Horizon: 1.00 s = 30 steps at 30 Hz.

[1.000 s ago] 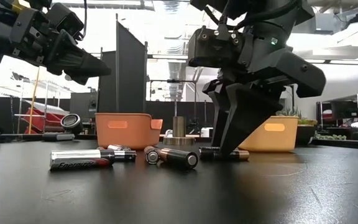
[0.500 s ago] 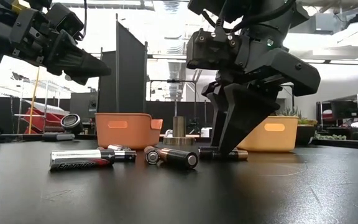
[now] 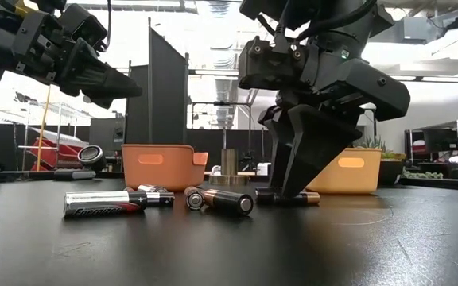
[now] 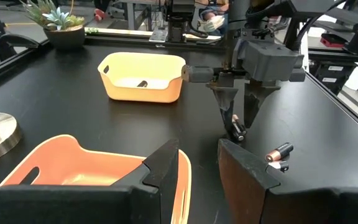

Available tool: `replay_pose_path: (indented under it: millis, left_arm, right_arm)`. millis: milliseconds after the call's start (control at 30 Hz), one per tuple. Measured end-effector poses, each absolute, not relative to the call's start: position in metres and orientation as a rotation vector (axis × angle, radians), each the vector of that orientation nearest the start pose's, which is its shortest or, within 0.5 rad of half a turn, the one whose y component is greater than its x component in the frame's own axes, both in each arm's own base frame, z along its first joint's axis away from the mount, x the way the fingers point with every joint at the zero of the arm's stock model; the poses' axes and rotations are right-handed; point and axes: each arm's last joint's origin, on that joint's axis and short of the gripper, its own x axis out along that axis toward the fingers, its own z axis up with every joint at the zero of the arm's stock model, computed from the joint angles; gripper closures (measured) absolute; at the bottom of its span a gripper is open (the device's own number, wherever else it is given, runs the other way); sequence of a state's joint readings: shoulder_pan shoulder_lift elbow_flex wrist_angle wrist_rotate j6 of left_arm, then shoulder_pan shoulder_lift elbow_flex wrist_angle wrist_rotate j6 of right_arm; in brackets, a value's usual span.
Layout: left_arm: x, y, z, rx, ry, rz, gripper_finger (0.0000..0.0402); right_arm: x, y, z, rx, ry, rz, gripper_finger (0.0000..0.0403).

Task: Sort batteries
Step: Put the black battery into the yellow bin

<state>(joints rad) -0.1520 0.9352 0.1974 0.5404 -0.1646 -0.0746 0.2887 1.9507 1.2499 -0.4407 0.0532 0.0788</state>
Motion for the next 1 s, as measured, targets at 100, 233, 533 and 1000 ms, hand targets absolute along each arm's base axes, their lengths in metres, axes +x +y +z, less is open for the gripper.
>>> replay_pose_path:
  millis: [100,233,533,1000]
  left_arm:
    - [0.178,-0.022,0.177,-0.043,0.194,0.02,0.0291]
    - [0.178,-0.022,0.177,-0.043,0.195,0.02,0.0291]
    - [0.178,-0.022,0.176,-0.042,0.2,0.02,0.0291]
    - [0.178,-0.022,0.176,-0.024,0.205,0.018,0.0291]
  right_arm:
    - [0.369,0.106,0.149,-0.122,1.134,0.161,0.0214]
    - [0.37,0.103,0.149,-0.127,1.134,0.161,0.021]
    - [0.375,0.096,0.156,-0.157,1.132,0.169,0.0219]
    - [0.377,0.08,0.158,-0.162,1.169,0.148,0.022]
